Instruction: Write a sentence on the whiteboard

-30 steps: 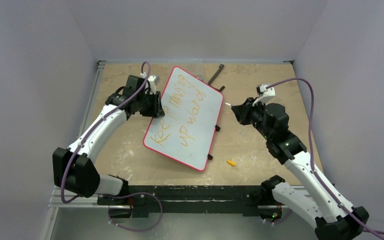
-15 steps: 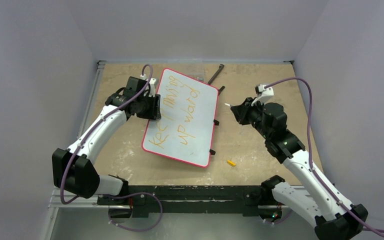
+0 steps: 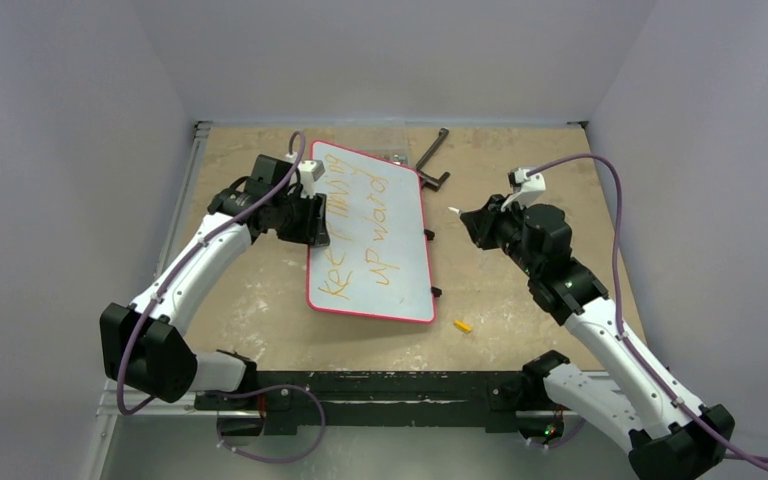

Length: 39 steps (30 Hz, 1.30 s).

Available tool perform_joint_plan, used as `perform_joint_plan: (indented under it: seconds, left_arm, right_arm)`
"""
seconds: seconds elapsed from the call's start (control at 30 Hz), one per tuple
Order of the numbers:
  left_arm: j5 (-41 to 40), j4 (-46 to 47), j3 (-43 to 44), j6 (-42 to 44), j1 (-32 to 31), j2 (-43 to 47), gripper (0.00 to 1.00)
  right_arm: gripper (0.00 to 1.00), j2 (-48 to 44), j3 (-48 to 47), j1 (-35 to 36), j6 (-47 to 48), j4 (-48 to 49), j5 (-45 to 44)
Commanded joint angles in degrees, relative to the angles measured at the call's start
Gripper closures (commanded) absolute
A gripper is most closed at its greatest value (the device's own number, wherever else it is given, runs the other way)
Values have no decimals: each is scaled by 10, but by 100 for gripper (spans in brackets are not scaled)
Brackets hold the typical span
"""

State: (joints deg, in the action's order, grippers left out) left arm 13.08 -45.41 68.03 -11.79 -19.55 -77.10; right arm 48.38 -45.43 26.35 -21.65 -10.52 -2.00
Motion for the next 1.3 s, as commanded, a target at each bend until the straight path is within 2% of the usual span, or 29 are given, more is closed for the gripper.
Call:
perform_joint_plan:
  seconds: [0.0, 0.3, 0.63, 0.7, 0.73, 0.93, 1.13, 1.27]
  left_arm:
    - [35, 0, 20, 3, -3, 21, 51]
    - [48, -6, 43, 1, -23, 32, 47]
    - [17, -75, 125, 34, -42, 47, 41]
    - [11, -90, 140, 44, -47, 51, 26]
    - [6, -94, 145, 47, -49, 54, 22]
    - [-11, -107, 174, 66, -71, 62, 20]
    - [-49, -122, 200, 107, -141, 50, 20]
    - [-80, -109, 193, 149, -217, 32, 22]
  right_arm:
    - [100, 0, -2, 2, -2, 30, 1]
    - [100, 0, -5, 2, -1, 30, 4]
    - [100, -9, -20, 2, 3, 14, -11]
    - [100, -9, -25, 2, 3, 12, -13]
    - [100, -8, -28, 1, 4, 11, -14]
    - [100, -4, -41, 2, 3, 8, -16]
    - [100, -7, -57, 2, 5, -7, -39]
    - [100, 2, -99, 2, -7, -55, -141]
